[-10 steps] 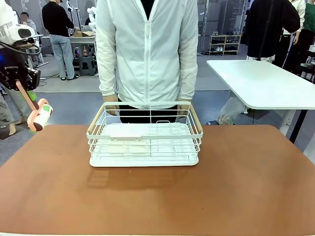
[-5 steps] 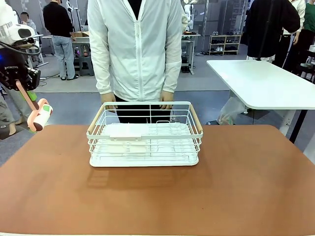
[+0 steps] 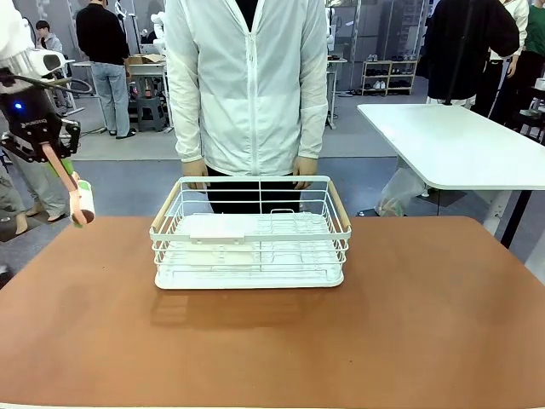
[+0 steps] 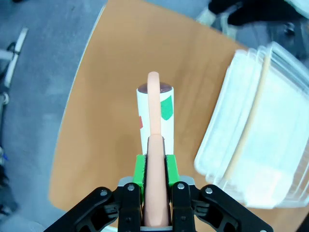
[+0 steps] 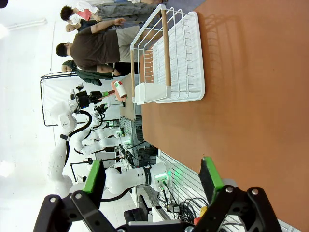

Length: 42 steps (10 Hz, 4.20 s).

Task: Clean the table.
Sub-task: Place the Lint Roller down when the Dish drying rack is positioned in the middle of the table.

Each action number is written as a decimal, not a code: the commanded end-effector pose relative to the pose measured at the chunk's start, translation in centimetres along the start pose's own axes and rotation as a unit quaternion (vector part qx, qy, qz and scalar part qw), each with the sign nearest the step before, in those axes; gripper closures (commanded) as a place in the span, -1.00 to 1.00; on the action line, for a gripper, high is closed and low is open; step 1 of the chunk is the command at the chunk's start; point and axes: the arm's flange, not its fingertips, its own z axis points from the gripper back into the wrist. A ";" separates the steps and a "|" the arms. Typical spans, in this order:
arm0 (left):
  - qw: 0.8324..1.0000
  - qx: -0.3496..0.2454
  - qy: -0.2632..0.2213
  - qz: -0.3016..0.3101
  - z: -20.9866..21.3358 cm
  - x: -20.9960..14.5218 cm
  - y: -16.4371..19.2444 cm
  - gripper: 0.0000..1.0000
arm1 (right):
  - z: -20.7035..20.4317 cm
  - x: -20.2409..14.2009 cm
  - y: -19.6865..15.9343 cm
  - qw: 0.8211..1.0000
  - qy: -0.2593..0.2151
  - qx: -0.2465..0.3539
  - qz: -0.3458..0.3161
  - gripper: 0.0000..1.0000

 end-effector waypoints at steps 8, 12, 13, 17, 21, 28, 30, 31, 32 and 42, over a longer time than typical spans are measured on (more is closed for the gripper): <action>0.877 -0.021 -0.045 0.478 -7.0 2.2 0.7 0.59 | 0.0 -0.1 0.2 1.000 0.000 0.007 0.004 -1.00; 0.873 -0.037 -0.030 0.486 -10.3 0.4 1.0 0.59 | 0.0 -0.1 0.2 1.000 0.000 0.007 0.004 -1.00; 0.876 -0.037 -0.025 0.479 -11.4 -0.1 1.5 0.59 | 0.0 -0.1 0.2 1.000 0.000 0.007 0.004 -1.00; 0.878 -0.043 -0.011 0.476 -14.3 -2.0 3.1 0.59 | 0.0 -0.1 0.2 1.000 0.000 0.007 0.004 -1.00; 0.881 -0.042 0.004 0.472 -14.7 -3.5 3.6 0.36 | 0.0 -0.1 0.2 1.000 0.000 0.007 0.004 -1.00; 0.872 0.006 0.002 0.490 -11.5 -6.9 5.2 -1.00 | 0.0 -0.1 0.2 1.000 0.000 0.007 0.004 -1.00; 0.874 0.024 0.016 0.486 -9.5 -8.2 5.4 -1.00 | 0.0 -0.1 0.2 1.000 0.000 0.007 0.004 -1.00; 0.875 0.032 0.027 0.482 -8.6 -8.6 5.5 -1.00 | 0.0 -0.1 0.2 1.000 0.000 0.007 0.004 -1.00; 0.874 0.024 0.022 0.485 -7.8 -8.8 5.4 -1.00 | 0.0 -0.1 0.2 1.000 0.000 0.007 0.004 -1.00; 0.878 0.017 0.026 0.477 -8.2 -8.3 5.3 -1.00 | 0.0 -0.1 0.2 1.000 0.000 0.007 0.004 -1.00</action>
